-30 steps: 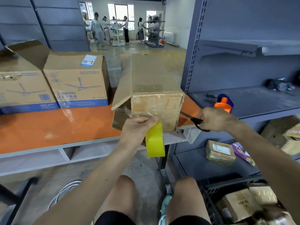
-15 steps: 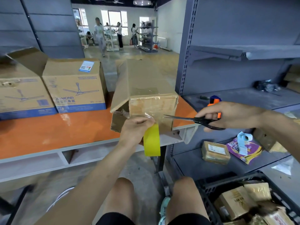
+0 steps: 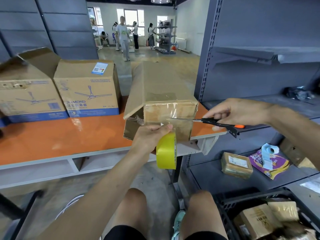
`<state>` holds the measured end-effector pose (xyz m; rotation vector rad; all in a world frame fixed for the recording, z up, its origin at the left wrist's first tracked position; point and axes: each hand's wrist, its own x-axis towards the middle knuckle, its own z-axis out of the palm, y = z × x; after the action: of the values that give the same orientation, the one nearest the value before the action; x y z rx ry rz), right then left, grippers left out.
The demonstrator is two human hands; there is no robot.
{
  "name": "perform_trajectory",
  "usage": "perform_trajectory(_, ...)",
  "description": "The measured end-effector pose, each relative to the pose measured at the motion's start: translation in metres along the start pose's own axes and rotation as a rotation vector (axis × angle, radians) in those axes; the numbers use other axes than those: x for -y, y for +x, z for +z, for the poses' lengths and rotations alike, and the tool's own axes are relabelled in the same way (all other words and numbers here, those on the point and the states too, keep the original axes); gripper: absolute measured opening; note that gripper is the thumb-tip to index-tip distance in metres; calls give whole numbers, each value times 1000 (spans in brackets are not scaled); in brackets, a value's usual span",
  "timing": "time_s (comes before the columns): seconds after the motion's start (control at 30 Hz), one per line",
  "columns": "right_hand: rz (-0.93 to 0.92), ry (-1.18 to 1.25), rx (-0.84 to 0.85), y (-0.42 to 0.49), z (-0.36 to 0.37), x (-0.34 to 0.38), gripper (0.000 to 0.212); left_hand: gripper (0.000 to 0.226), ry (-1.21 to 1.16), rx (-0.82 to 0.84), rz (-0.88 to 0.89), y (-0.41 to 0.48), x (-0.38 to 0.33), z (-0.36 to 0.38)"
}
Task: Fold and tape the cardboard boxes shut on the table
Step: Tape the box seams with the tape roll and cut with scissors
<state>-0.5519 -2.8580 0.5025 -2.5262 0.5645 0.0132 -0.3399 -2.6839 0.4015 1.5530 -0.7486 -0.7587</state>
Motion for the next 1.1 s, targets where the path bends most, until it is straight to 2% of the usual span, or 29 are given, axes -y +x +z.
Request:
perform_trajectory(0.13,26,-16,-71,1,2,-4,31,26,40,-26,11,2,-1,0)
perform_trajectory(0.27,61,-149,2,-9,5,0,30,26,43,6,12,6,2,3)
perform_trajectory(0.4,75,-226,-21,-31,-8,5,34,23,69,29,-18,8,12,4)
perform_trajectory(0.47,57,-219,-119,-40,-14,12,33,23,61,36,-28,10,15,0)
perform_trajectory(0.57,-68,-159,-454,-28,-9,29,46,25,53,60,-25,10,19,-4)
perform_trajectory(0.63,-140,-209,-598,-1,3,43,51,25,62,71,-19,7,20,-2)
perform_trajectory(0.73,-205,-354,-688,47,24,61,53,28,83,65,-28,4,18,1)
perform_trajectory(0.83,-256,-454,-704,81,38,69,54,31,80,65,-25,2,18,0)
perform_trajectory(0.93,-297,-483,-780,92,51,64,54,32,63,60,-16,3,16,-3)
perform_trajectory(1.1,-340,-716,-963,94,80,48,45,34,91,50,-6,7,13,-9)
